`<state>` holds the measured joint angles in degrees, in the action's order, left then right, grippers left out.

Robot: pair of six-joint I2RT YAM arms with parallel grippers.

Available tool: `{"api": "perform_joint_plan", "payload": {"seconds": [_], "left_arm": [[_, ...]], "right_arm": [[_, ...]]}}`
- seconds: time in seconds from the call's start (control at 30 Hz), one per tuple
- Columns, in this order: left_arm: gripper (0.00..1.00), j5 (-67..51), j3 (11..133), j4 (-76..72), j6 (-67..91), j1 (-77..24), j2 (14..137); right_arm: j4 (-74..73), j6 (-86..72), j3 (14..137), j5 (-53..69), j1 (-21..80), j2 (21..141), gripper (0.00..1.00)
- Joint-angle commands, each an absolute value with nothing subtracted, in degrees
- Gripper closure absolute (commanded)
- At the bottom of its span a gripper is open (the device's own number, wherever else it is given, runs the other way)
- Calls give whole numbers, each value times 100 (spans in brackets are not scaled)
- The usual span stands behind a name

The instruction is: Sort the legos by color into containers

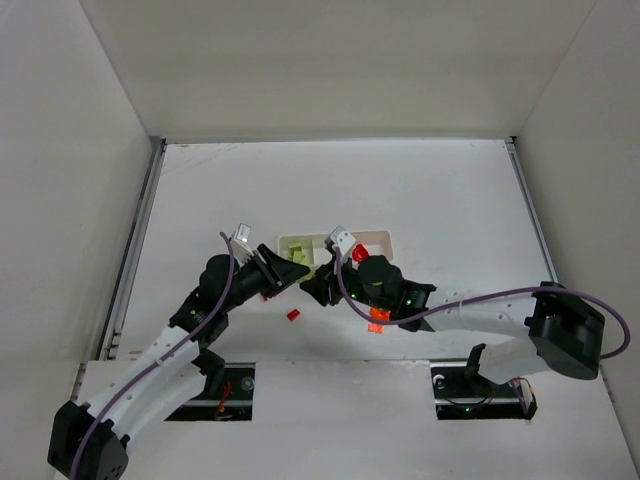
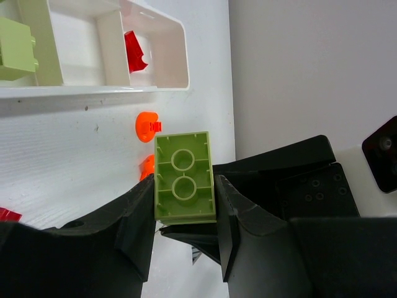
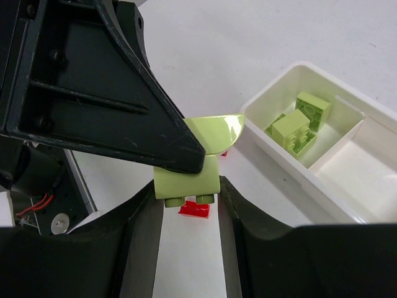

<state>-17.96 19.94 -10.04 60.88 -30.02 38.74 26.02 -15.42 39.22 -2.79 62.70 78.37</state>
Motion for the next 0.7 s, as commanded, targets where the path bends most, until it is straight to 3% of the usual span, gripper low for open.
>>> {"api": "perform_joint_plan", "payload": {"seconds": [0.0, 0.43, 0.67], "left_arm": [[85, -835, 2162, -1134, 5766, -2756, 3701], [85, -862, 2329, -1151, 5581, -2184, 3840], [86, -642, 2338, -1160, 5502, -2237, 3753]], "right_arm": [[2417, -1635, 3911, -185, 6236, 7770, 65], [2364, -1670, 3612, -246, 6227, 7435, 65], [2198, -1722, 4340, -579, 5762, 8163, 61]]}}
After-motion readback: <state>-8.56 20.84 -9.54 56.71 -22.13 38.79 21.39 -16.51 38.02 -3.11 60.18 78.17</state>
